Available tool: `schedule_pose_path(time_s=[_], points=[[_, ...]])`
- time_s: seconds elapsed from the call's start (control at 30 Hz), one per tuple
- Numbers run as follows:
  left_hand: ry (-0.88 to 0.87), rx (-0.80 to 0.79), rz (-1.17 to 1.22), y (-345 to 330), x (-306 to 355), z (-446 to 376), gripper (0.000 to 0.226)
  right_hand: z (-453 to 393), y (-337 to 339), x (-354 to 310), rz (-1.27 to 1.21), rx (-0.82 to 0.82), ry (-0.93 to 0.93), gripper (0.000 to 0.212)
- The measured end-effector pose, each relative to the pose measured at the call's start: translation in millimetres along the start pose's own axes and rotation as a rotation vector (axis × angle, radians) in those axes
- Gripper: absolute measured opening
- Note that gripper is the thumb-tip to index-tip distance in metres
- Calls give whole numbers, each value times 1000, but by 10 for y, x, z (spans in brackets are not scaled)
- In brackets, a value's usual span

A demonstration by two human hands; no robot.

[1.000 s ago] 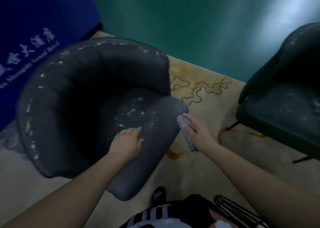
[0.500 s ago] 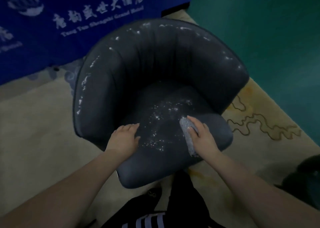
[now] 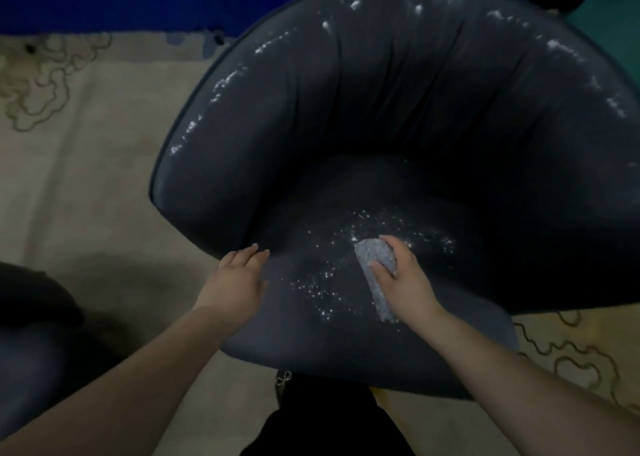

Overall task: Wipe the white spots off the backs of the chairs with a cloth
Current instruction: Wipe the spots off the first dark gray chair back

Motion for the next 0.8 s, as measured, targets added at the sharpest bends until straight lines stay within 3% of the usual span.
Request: schedule_pose_path(time_s=[0.13, 0.27, 0.4, 0.57, 0.7, 0.8], points=[[47, 63, 98, -245, -190, -217, 56, -363, -378, 109, -17, -35, 43, 40], [50, 14, 118, -768, -445, -480, 61, -645, -819, 227, -23, -53, 95, 39], [89, -117, 84, -1350, -760, -618, 87, -860, -1279, 293, 20, -87, 180, 41], [124, -110, 118, -1728, -1014, -678, 109, -1067, -1768, 202, 80, -77, 296, 44], [85, -1, 138, -1685, -948, -684, 114, -1129, -1843, 3, 257, 14, 434, 49], [100, -32, 162, -1883, -1062, -642, 113, -1143, -2005, 199, 392, 105, 408, 49]])
Point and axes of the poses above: each hand's wrist, its own z-axis away from the middle knuckle, its own y-axis out of the back of the hand, x = y × z, the point moved 9 cm from there along -z, towards the middle knuckle, and after that the axes turned 4 degrees about z, right-handed, at the moved point
